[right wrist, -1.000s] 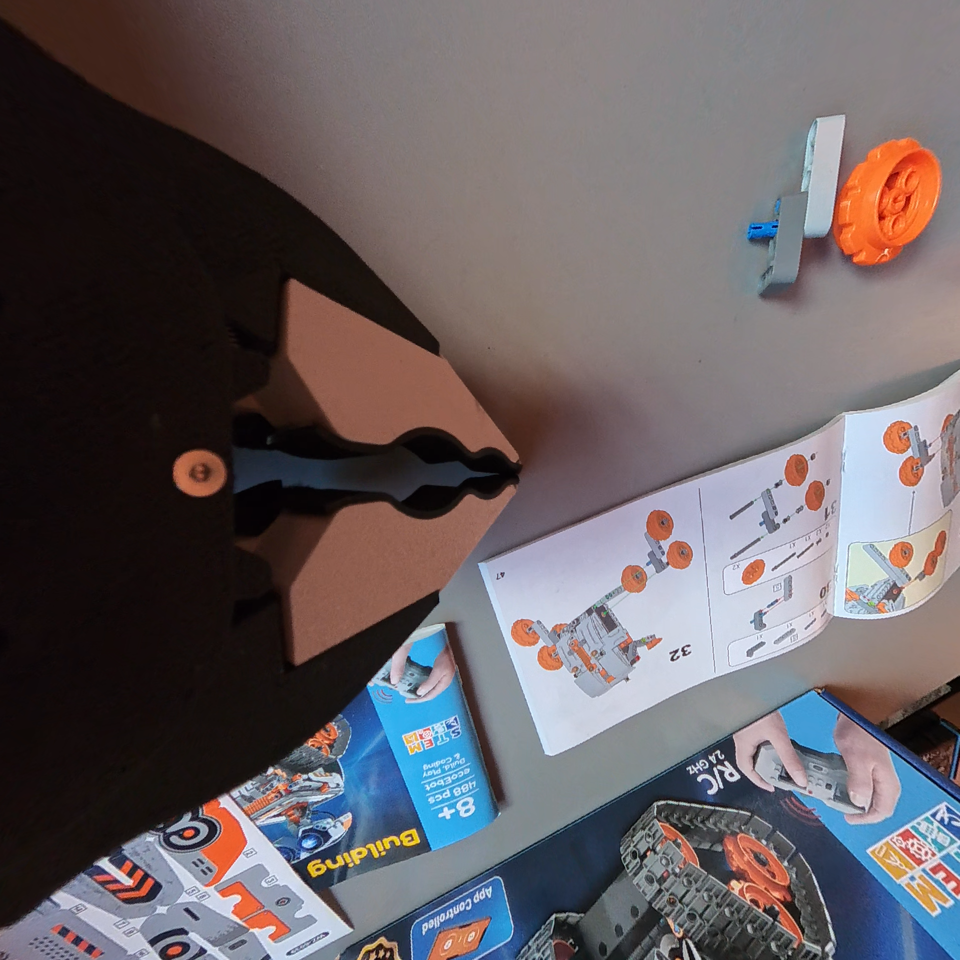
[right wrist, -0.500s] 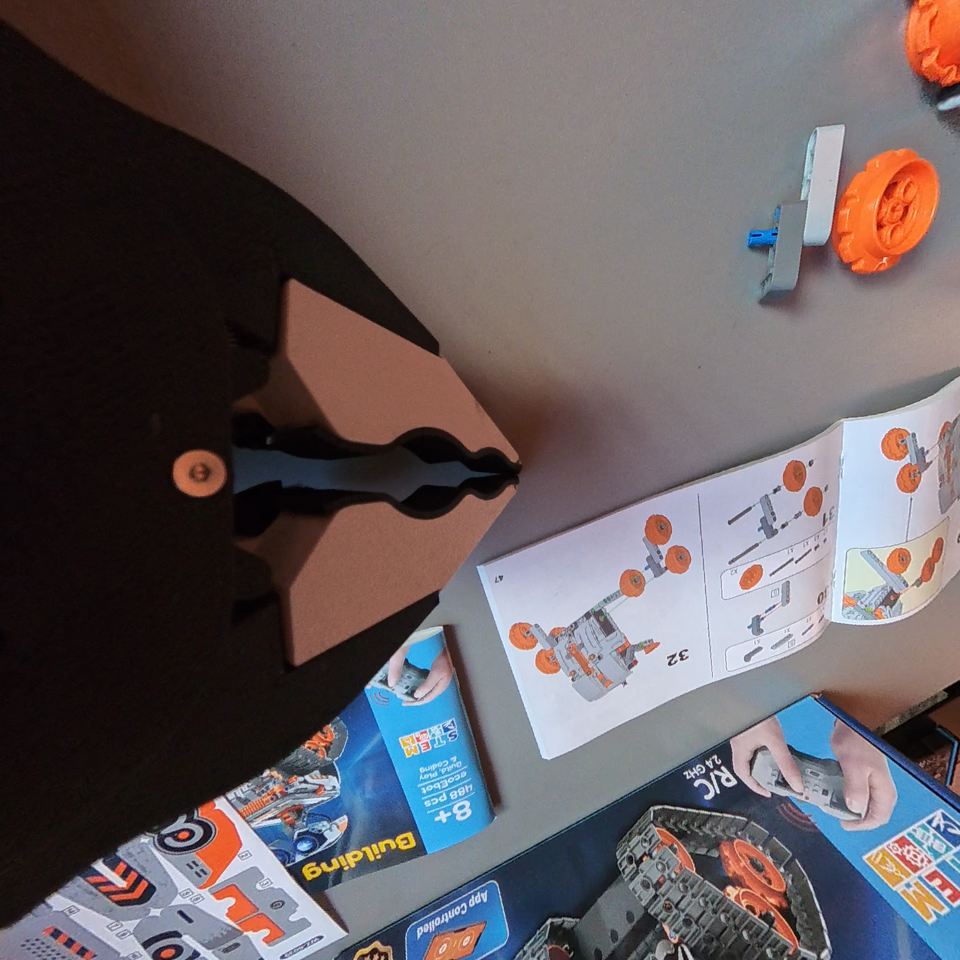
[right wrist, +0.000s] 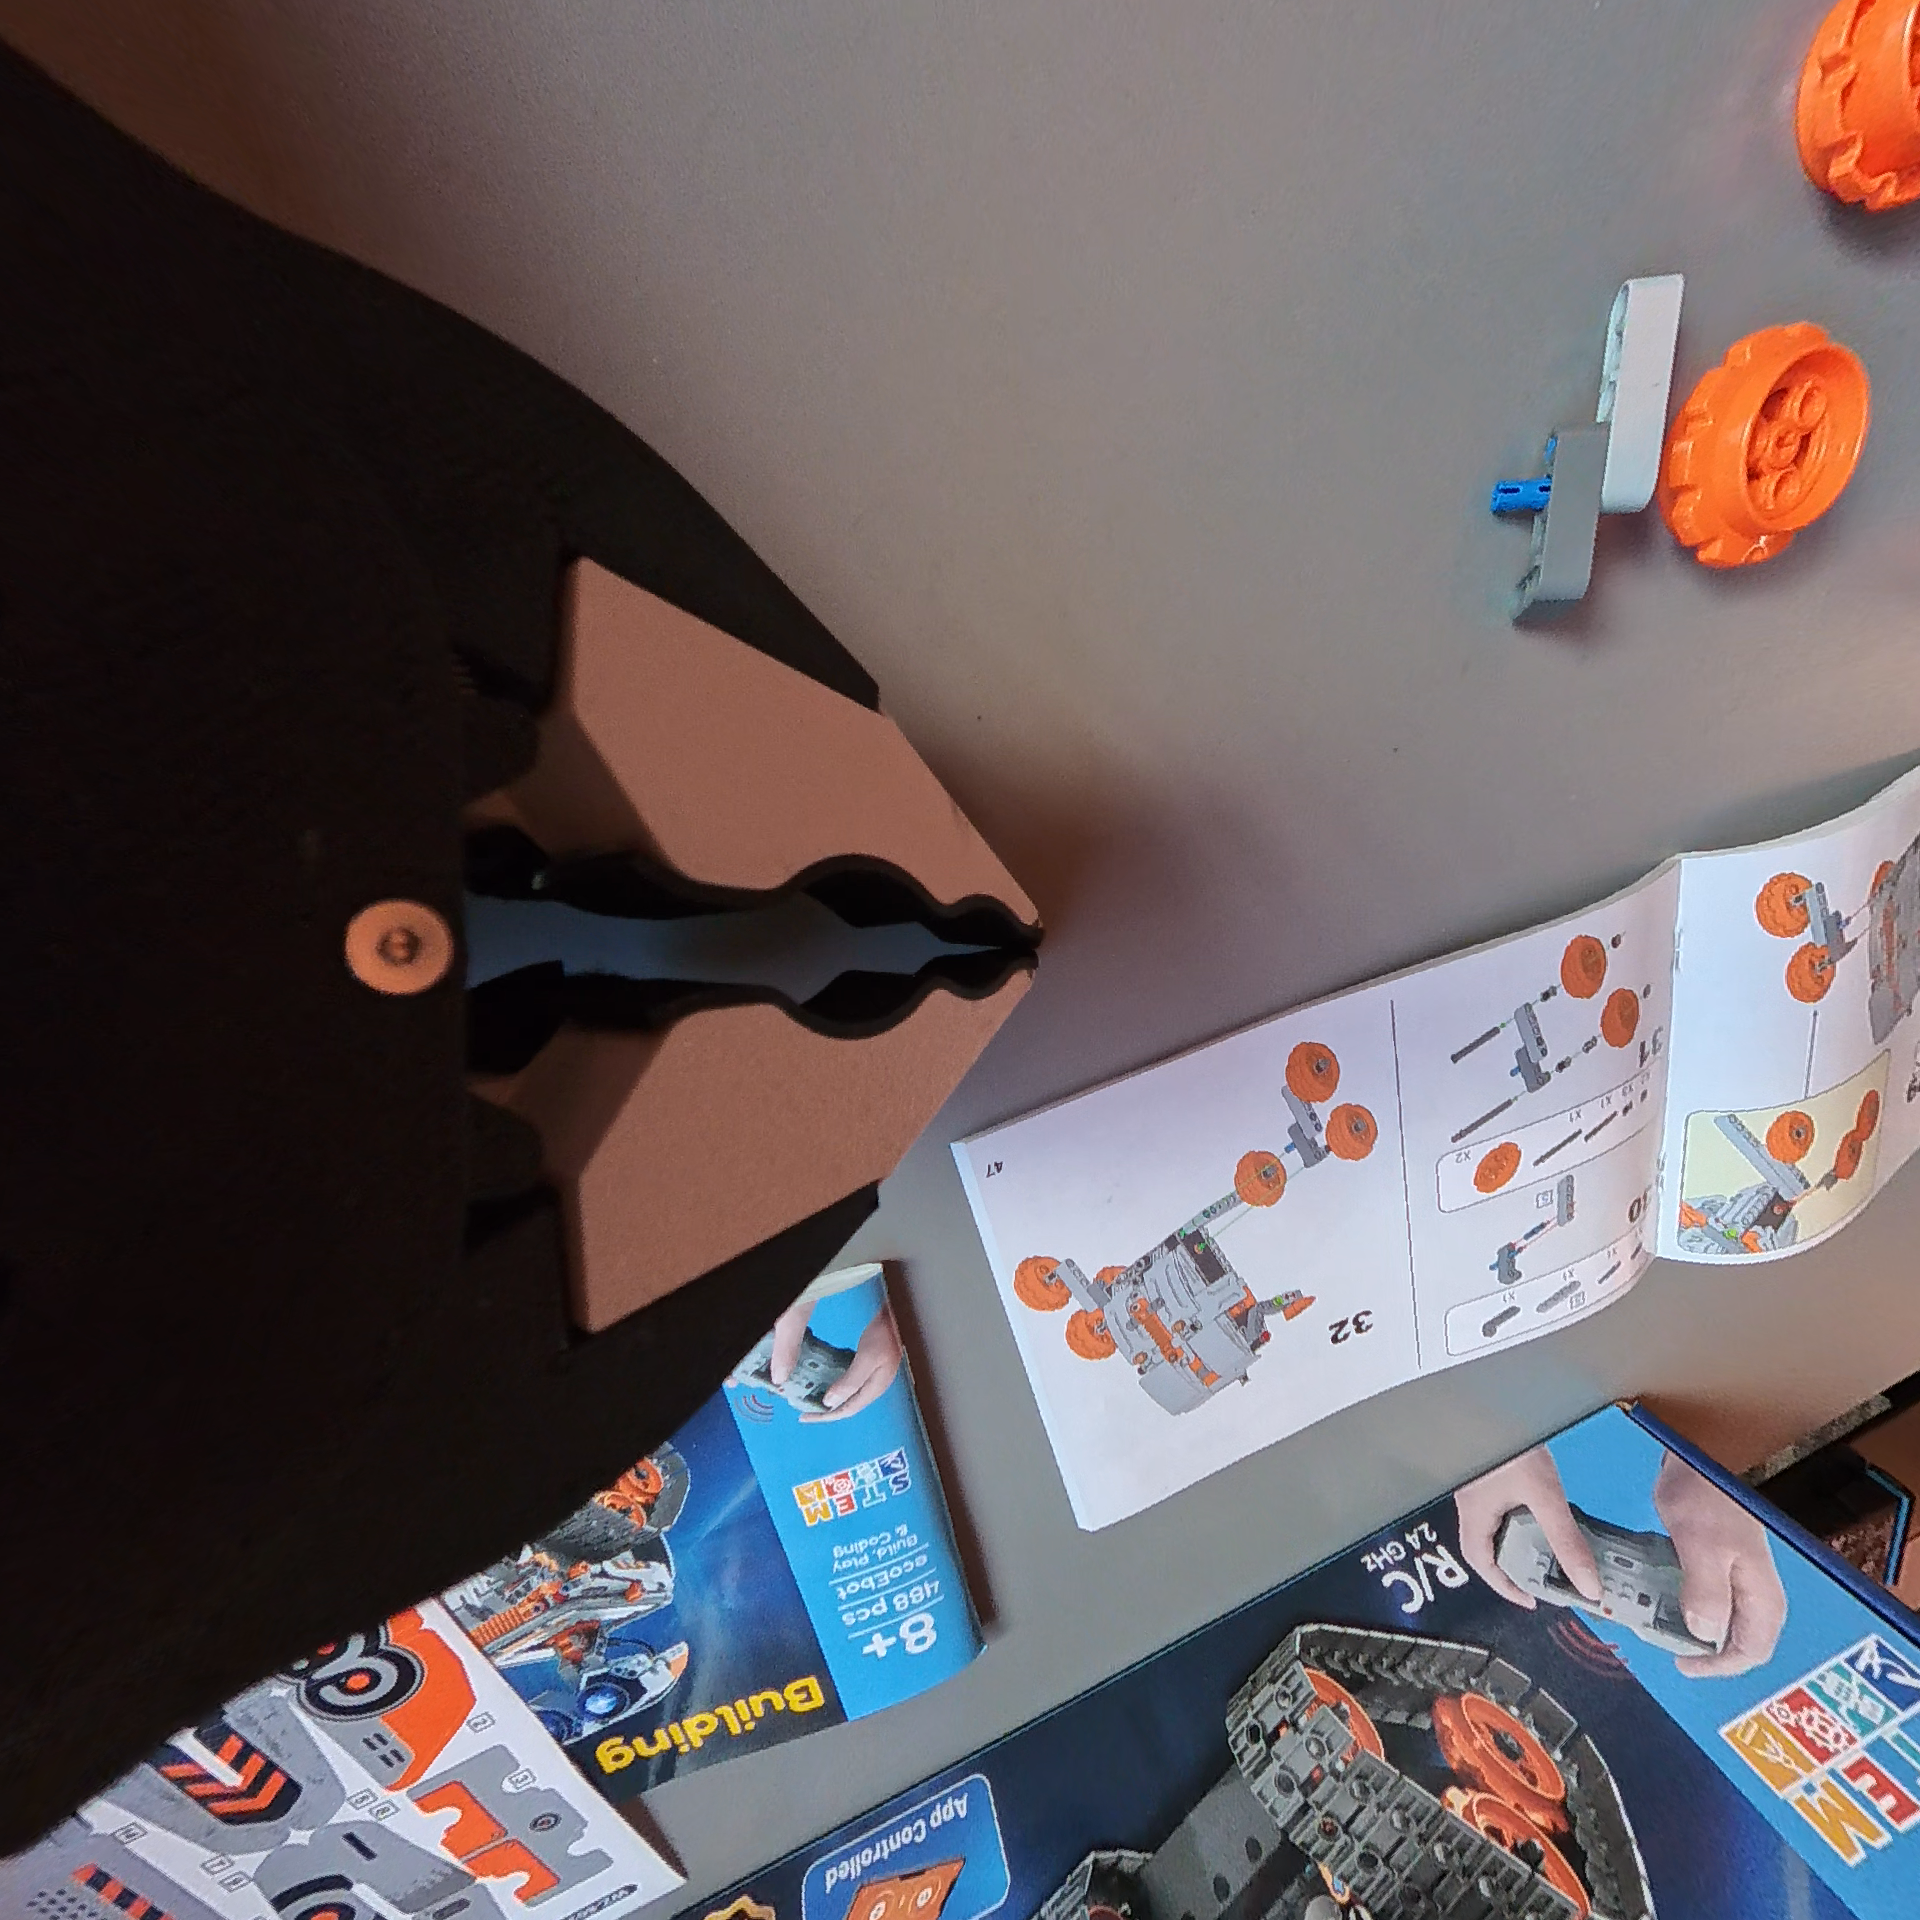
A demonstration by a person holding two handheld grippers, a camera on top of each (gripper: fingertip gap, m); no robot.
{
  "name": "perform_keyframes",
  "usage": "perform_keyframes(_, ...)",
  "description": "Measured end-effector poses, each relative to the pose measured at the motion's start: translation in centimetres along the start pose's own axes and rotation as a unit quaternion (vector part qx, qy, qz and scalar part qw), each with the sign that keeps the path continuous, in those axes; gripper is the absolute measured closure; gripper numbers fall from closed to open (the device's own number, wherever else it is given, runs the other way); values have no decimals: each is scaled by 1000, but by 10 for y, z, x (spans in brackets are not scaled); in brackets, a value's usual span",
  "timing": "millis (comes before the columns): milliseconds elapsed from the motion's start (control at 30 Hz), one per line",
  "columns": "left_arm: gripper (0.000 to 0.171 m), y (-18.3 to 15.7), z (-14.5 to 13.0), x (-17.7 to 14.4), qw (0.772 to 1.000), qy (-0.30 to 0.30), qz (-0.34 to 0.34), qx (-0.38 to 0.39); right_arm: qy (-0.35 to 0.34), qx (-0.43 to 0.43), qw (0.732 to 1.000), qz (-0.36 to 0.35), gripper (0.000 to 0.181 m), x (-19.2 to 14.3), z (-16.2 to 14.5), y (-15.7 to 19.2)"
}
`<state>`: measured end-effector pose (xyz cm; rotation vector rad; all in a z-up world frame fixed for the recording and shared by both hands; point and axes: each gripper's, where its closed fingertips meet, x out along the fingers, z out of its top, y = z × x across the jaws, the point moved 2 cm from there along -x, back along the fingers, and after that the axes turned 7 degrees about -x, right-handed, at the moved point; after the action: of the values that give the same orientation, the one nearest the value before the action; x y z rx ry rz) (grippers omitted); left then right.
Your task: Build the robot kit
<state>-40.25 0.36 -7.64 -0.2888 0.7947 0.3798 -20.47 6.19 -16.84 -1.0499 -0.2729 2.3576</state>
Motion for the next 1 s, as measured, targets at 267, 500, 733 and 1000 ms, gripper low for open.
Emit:
perform_keyframes(267,130,38,49,-136,978,-176,110,-21,0,2,1000,0,181,0,0,0)
perform_keyframes(500,131,74,35,-211,952,-231,187,-67,-3,11,1000,0,181,0,0,-1)
perform_keyframes(733,132,131,-28,-260,916,-237,263,-189,-4,16,1000,3,181,0,0,-1)
perform_keyframes(1000,133,195,-124,-258,896,-142,281,-314,-2,11,1000,4,181,0,0,0)
